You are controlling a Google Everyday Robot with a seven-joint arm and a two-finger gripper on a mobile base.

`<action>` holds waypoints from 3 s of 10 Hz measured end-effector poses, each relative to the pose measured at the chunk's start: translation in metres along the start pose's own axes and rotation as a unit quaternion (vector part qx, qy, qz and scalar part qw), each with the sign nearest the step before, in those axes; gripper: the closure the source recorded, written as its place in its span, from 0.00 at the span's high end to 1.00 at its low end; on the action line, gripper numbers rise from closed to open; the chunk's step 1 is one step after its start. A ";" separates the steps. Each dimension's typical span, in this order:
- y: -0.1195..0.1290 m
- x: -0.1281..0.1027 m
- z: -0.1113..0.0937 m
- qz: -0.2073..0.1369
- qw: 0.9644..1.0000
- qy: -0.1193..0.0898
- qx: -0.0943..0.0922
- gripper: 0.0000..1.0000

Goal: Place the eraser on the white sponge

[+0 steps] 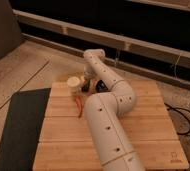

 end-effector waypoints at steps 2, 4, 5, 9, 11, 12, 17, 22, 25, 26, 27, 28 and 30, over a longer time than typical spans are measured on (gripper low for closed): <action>0.001 0.003 0.005 -0.007 1.000 0.009 -0.002 0.45; -0.001 0.006 0.007 -0.011 1.000 0.014 -0.005 0.23; -0.001 0.007 0.007 -0.010 1.000 0.015 -0.006 0.14; -0.021 0.002 -0.024 -0.009 0.998 0.024 0.055 0.00; -0.031 -0.004 -0.066 -0.011 0.994 0.032 0.108 0.00; -0.030 -0.005 -0.083 -0.015 0.990 0.042 0.133 0.00; -0.013 -0.001 -0.099 0.016 0.985 0.071 0.156 0.00; -0.011 -0.003 -0.097 -0.001 0.983 0.076 0.167 0.00; -0.002 -0.026 -0.094 -0.045 0.977 0.061 0.200 0.00; -0.001 -0.032 -0.098 -0.041 0.976 0.050 0.206 0.00; 0.001 -0.036 -0.100 -0.036 0.977 0.041 0.207 0.00; 0.006 -0.042 -0.107 -0.024 0.978 0.024 0.205 0.00; 0.017 -0.043 -0.119 -0.006 0.982 -0.005 0.189 0.00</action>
